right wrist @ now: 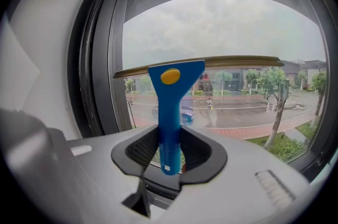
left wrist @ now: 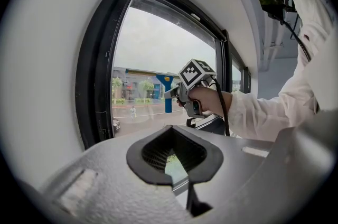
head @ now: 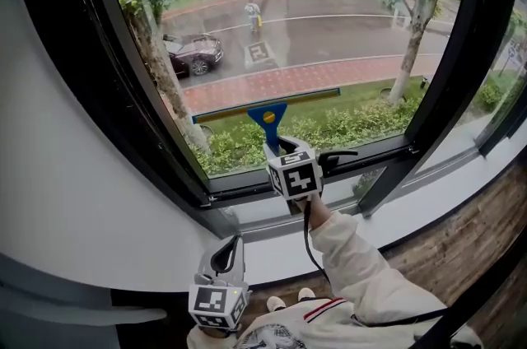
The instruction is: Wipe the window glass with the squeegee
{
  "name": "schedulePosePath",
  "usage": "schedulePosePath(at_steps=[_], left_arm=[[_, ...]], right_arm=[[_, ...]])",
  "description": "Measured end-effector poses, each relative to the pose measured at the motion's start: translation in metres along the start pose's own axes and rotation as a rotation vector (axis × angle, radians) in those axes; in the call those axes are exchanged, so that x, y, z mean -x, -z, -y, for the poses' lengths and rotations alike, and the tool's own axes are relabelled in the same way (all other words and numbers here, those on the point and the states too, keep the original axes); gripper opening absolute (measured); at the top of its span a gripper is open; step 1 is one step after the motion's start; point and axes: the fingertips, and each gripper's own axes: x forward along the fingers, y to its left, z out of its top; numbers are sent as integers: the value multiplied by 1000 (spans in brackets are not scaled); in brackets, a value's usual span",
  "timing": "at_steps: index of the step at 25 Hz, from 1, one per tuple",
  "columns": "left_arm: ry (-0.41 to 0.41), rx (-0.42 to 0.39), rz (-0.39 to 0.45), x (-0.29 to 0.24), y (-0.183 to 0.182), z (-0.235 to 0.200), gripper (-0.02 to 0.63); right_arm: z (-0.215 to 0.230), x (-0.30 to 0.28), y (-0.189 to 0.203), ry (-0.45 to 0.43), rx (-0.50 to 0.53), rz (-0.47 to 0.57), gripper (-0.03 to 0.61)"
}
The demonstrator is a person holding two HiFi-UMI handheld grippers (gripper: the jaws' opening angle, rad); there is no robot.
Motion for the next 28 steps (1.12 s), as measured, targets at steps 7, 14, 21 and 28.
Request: schedulePosePath(at_steps=[7,14,21,28], left_arm=[[-1,3,-14,-4,4,1,0],[-7,4,-26,-7,7,3,0],[-13,3,-39,-10,10,4,0],[-17,7,-50,-13,13,4,0]], right_arm=[[0,-10,27,-9,-11,-47,133],[0,-18,51,-18,-21,-87,132],[-1,-28,74,-28,-34,-132,133],[-2,-35,100,-32,-35,-186,132]])
